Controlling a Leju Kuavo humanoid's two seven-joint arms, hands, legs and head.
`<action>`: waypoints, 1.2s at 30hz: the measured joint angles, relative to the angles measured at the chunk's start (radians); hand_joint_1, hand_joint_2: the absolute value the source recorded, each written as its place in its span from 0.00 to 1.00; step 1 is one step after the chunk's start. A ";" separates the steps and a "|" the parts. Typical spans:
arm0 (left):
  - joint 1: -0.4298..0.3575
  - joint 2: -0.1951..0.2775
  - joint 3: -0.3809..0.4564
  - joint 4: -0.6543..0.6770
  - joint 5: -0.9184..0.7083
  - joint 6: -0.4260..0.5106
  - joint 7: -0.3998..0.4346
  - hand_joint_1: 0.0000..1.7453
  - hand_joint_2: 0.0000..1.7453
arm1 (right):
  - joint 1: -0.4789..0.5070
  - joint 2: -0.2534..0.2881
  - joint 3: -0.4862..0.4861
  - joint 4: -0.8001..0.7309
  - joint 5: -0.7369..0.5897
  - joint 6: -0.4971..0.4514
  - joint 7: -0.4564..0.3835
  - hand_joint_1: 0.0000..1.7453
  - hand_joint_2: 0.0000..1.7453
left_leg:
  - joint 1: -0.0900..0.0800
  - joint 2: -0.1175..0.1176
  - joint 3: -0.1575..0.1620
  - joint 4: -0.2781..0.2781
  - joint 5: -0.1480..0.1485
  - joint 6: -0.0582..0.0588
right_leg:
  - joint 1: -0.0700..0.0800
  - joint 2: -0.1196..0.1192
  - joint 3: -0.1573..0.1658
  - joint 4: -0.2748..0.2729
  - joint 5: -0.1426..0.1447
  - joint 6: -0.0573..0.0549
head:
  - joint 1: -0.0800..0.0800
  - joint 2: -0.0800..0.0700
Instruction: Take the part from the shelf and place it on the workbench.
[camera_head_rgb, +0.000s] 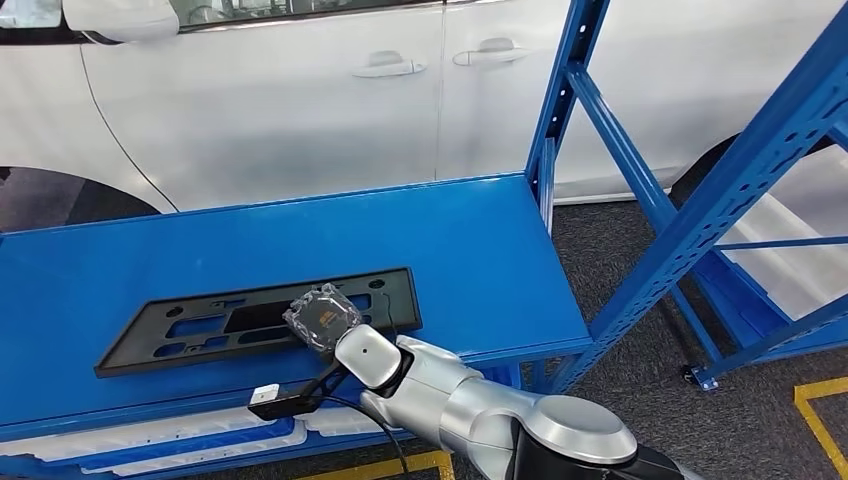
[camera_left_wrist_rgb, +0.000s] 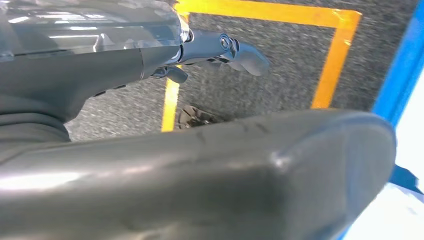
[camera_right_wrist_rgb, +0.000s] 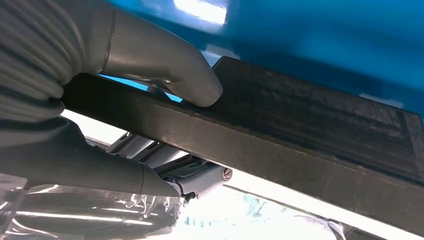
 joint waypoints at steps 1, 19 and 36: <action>0.001 0.000 -0.002 0.000 -0.001 -0.004 -0.013 0.00 0.00 | -0.001 0.000 -0.001 0.002 -0.002 -0.002 -0.001 1.00 1.00 | -0.003 -0.001 0.002 -0.006 -0.003 0.005 | 0.001 0.000 -0.001 0.000 0.001 0.005 | 0.000 0.000; -0.007 0.002 -0.056 0.000 -0.006 0.008 -0.059 0.00 0.00 | -0.014 0.000 -0.066 0.023 -0.169 -0.107 -0.148 1.00 1.00 | 0.006 0.001 -0.009 -0.005 0.006 -0.006 | -0.011 0.002 -0.004 0.008 -0.007 0.010 | 0.000 0.000; 0.007 0.008 -0.056 0.000 0.004 -0.045 -0.073 0.00 0.00 | 0.178 -0.018 -0.673 -0.654 -1.080 0.588 -0.727 1.00 1.00 | 0.007 0.001 -0.017 -0.004 0.009 0.023 | -0.001 0.002 -0.007 0.034 -0.042 0.025 | 0.000 0.000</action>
